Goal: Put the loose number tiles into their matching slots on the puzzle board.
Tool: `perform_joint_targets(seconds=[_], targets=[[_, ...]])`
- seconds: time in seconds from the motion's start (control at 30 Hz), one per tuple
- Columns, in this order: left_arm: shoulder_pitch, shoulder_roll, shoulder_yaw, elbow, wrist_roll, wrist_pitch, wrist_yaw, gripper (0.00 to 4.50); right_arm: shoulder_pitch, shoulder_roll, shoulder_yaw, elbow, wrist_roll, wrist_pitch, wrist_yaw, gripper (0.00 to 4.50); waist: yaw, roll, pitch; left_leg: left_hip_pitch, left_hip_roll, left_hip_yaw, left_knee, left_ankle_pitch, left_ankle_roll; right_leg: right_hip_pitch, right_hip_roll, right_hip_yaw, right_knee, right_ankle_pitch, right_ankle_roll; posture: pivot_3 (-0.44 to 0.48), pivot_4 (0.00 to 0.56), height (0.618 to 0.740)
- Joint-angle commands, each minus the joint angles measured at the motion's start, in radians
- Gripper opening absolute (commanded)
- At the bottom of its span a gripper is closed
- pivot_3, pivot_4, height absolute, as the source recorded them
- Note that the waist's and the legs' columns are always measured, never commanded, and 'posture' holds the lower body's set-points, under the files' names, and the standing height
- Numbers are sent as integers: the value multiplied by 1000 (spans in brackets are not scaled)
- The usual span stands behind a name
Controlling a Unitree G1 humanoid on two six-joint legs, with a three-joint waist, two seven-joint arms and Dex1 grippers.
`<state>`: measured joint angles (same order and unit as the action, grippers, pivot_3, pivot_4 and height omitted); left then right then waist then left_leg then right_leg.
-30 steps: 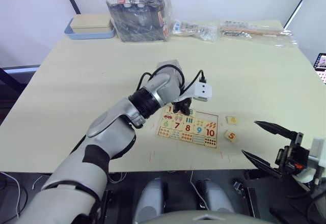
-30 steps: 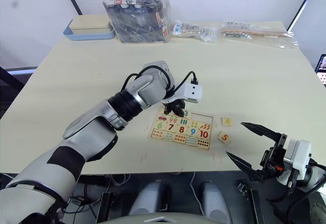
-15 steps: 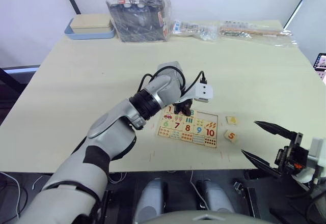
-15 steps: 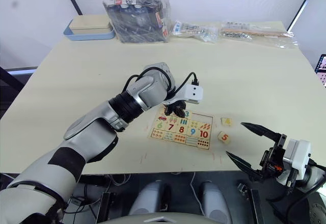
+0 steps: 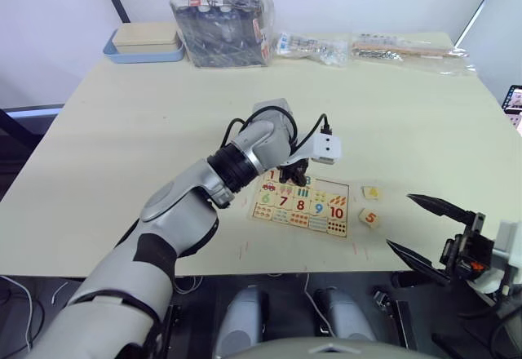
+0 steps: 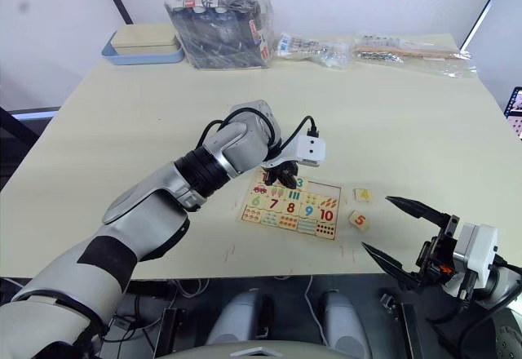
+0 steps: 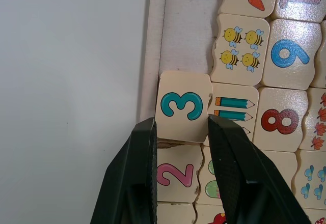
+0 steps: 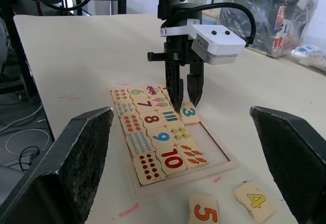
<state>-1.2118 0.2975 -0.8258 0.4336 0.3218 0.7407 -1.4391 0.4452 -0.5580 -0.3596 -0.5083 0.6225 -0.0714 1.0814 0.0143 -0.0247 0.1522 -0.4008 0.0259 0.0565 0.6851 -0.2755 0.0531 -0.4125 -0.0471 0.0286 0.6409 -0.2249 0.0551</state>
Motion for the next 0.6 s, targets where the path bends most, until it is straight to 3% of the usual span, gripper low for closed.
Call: perform_joint_targets(seconds=[0.03,0.13,0.23,0.43,0.6], targets=[[6,-4,1,-35,4,3,-4,2002,2,-4,0,-26,7,-15,-2,4500,0,0,0,0,0,0,0,0,0,0,0,0,0,0,0,0,150,740],[5,1,7,-43,0,8,-9,3052,2,-5,-1,-25,8,-15,-1,4500,0,0,0,0,0,0,0,0,0,0,0,0,0,0,0,0,150,740],[-3,8,23,-54,-11,11,-19,4421,0,-5,0,-24,8,-14,-2,4500,0,0,0,0,0,0,0,0,0,0,0,0,0,0,0,0,150,740],[-61,23,130,-31,-84,4,-25,4421,-6,-4,3,-19,5,-17,-3,4500,0,0,0,0,0,0,0,0,0,0,0,0,0,0,0,0,150,740],[-21,37,270,8,-179,-161,24,4421,-21,-1,11,-9,-2,-20,-6,4500,-1,0,0,0,0,0,0,0,0,0,0,0,0,0,0,0,150,740]])
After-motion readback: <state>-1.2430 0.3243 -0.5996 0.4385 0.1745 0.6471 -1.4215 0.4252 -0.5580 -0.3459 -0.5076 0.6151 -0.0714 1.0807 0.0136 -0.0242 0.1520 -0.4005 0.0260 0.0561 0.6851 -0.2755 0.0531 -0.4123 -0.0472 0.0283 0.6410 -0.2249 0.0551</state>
